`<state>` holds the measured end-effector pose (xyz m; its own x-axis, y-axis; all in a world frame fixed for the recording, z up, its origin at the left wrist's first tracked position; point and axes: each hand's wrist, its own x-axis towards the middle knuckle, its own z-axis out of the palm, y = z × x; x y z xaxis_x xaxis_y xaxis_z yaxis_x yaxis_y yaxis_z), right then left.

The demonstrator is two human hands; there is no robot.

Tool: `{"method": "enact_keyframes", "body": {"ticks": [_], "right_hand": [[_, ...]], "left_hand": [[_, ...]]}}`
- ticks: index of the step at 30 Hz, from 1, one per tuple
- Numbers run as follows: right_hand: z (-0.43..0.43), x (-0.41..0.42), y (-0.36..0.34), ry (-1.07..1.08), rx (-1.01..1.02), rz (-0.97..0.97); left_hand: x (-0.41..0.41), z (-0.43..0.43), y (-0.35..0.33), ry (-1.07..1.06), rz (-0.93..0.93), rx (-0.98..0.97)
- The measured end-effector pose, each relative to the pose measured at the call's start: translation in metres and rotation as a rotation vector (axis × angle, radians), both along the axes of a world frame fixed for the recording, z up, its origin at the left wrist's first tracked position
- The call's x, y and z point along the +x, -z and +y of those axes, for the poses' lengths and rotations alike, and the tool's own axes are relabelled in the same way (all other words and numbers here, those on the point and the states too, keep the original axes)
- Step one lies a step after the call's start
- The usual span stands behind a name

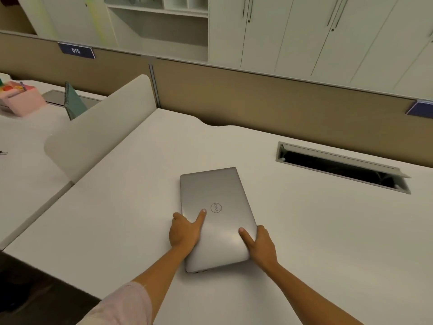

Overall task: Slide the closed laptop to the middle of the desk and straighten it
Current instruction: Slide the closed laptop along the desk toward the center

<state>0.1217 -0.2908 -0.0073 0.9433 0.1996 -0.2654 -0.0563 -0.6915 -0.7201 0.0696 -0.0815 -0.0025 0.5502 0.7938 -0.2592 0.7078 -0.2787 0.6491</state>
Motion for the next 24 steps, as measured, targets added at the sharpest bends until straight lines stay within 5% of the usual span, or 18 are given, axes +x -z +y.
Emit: {"method": "enact_keyframes", "body": {"ticks": [24], "right_hand": [[-0.156, -0.033, 0.006, 0.306, -0.03, -0.017]], "left_hand": [[0.048, -0.148, 0.002, 0.427, 0.029, 0.109]]}}
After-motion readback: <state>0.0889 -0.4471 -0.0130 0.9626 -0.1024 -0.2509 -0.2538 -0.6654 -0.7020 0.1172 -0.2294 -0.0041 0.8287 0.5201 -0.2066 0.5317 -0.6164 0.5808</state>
